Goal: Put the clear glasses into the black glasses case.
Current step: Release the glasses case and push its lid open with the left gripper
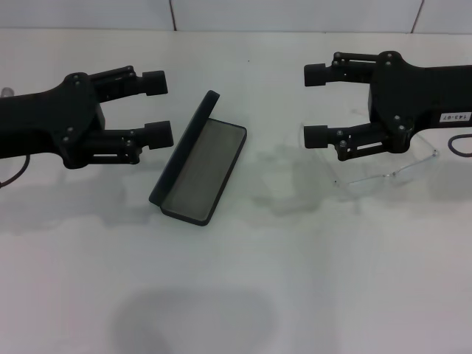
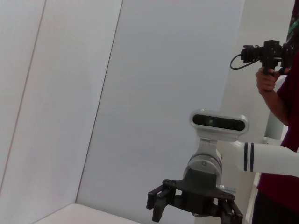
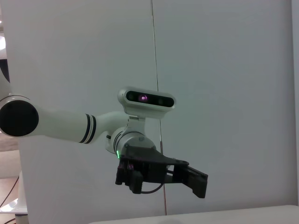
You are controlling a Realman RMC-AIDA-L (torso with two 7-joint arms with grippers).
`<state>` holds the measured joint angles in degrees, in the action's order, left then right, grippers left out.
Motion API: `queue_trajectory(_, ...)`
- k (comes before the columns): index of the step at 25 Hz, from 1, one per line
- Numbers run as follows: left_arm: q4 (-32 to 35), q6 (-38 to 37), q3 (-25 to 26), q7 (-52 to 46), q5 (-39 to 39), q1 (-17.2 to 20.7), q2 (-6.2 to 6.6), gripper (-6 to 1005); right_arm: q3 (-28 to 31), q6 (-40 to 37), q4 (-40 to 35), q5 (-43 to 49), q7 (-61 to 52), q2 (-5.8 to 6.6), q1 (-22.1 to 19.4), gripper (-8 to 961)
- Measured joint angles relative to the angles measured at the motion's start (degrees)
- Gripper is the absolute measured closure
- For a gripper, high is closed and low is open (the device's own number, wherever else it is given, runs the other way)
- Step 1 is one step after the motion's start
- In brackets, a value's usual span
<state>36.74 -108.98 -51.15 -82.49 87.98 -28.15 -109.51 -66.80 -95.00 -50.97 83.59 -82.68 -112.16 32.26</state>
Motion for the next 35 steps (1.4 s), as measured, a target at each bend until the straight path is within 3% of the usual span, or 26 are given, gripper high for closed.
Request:
queue_trajectory(7, 0.29, 0.13, 0.16, -0.55, -0.06, 0.13, -0.11, 115, 0.00, 1.45, 0.00, 0.00, 0.05, -0.10, -0.16, 80)
queue_trajectory(11, 6.31, 6.03, 2.41, -9.81, 1.37, -0.23, -0.66, 115, 0.00, 5.72, 0.36, 0.04, 0.07, 0.21, -0.81, 80)
queue_trajectory(13, 13.90, 11.01, 2.57, -16.86, 4.46, -0.26, -1.62, 116, 0.07, 7.17, 0.91, 0.11, 0.07, 0.44, -0.92, 80)
queue_trajectory(18, 36.49, 17.70, 2.23, -36.33, 16.41, -1.78, -5.76, 124, 2.97, 8.96, 2.07, 0.76, 0.07, 0.29, -2.13, 80)
queue_trajectory(20, 42.02, 18.46, 1.56, -42.95, 22.97, -3.28, -7.08, 184, 5.22, 9.35, 2.07, 0.87, 0.08, 0.17, -3.37, 80)
queue_trajectory(22, 47.44, 19.20, -1.68, -53.54, 34.92, -5.67, -8.68, 245, 7.72, 9.38, 2.09, 0.89, 0.30, 0.11, -4.64, 80)
queue_trajectory(26, 49.19, 19.38, -8.50, -64.44, 47.42, -7.88, -9.63, 239, 12.51, 9.31, 2.11, 0.89, 1.40, -0.16, -6.79, 80)
queue_trajectory(35, 47.48, 20.61, -23.31, -77.47, 58.52, -10.80, -10.06, 240, 17.11, 8.36, 4.25, 0.19, 4.98, -0.28, -9.17, 80)
